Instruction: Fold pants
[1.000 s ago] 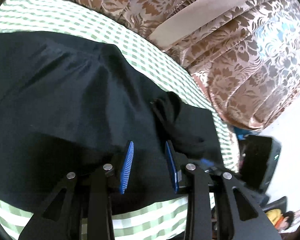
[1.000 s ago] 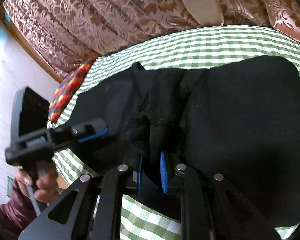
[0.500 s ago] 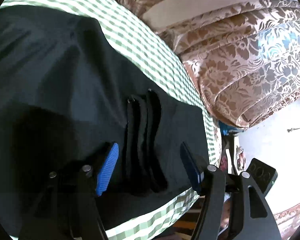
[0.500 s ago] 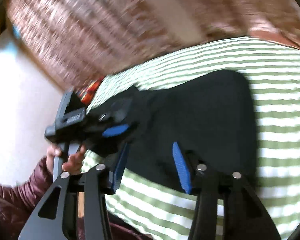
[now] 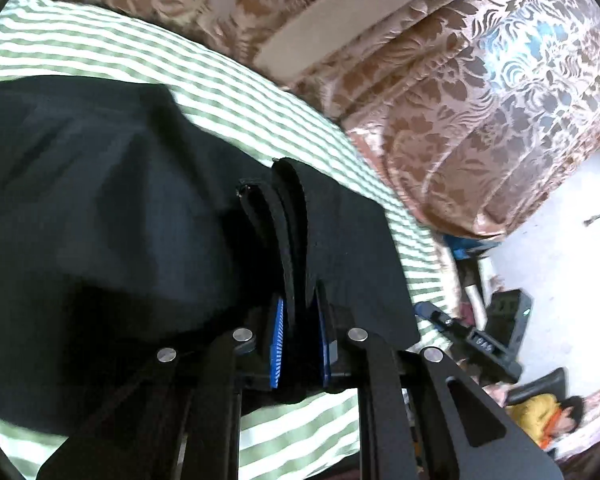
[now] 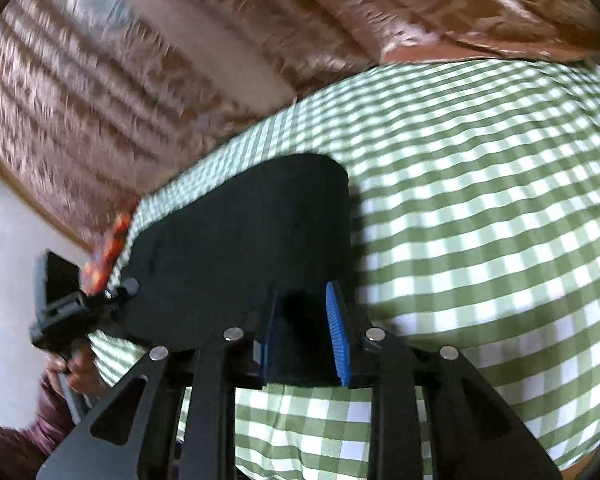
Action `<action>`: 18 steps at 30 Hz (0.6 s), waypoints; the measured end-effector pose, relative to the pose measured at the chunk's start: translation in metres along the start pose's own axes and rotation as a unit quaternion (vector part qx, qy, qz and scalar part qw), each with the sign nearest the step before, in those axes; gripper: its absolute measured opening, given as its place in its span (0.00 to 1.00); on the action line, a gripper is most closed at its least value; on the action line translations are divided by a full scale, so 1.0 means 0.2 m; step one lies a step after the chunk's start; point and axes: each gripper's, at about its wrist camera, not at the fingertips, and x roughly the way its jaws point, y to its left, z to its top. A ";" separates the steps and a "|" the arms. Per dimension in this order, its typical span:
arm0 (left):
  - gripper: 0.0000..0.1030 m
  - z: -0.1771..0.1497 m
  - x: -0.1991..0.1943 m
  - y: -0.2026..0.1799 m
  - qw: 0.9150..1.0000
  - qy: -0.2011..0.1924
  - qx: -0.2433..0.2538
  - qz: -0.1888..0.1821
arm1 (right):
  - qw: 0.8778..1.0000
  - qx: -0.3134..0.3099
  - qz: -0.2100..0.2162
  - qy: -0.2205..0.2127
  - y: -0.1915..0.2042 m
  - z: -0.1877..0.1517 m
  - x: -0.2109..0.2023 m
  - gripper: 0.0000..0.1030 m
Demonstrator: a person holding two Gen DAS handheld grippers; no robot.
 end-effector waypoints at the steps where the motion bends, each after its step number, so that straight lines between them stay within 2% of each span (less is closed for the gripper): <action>1: 0.13 -0.02 0.01 0.04 1.000 0.005 -0.006 0.016 | 1.000 -0.012 -0.014 0.014 0.02 -0.01 0.04 0.23; 3: 0.13 -0.04 0.06 0.13 0.999 0.030 -0.016 0.034 | 0.998 -0.033 -0.042 0.025 0.04 -0.03 0.10 0.23; 5: 0.18 -0.05 0.07 0.17 0.999 0.027 -0.027 0.037 | 0.997 -0.042 -0.052 0.027 0.06 -0.04 0.11 0.23; 7: 0.19 -0.04 0.03 0.16 0.999 0.015 -0.029 0.037 | 0.996 -0.054 -0.063 0.033 0.08 -0.02 0.09 0.24; 10: 0.19 -0.01 -0.06 0.08 0.997 -0.020 0.010 0.079 | 0.995 -0.065 -0.068 0.021 0.13 0.03 0.04 0.34; 12: 0.19 0.00 -0.14 0.03 0.995 -0.053 0.029 0.074 | 0.995 -0.081 -0.053 0.001 0.20 0.10 0.01 0.34; 14: 0.19 0.03 -0.17 -0.02 0.993 -0.078 0.050 0.069 | 0.995 -0.086 -0.044 -0.016 0.25 0.16 0.02 0.41; 18: 0.19 0.07 -0.06 -0.13 0.989 -0.078 0.092 0.082 | 0.995 -0.084 -0.046 -0.040 0.35 0.34 0.18 0.45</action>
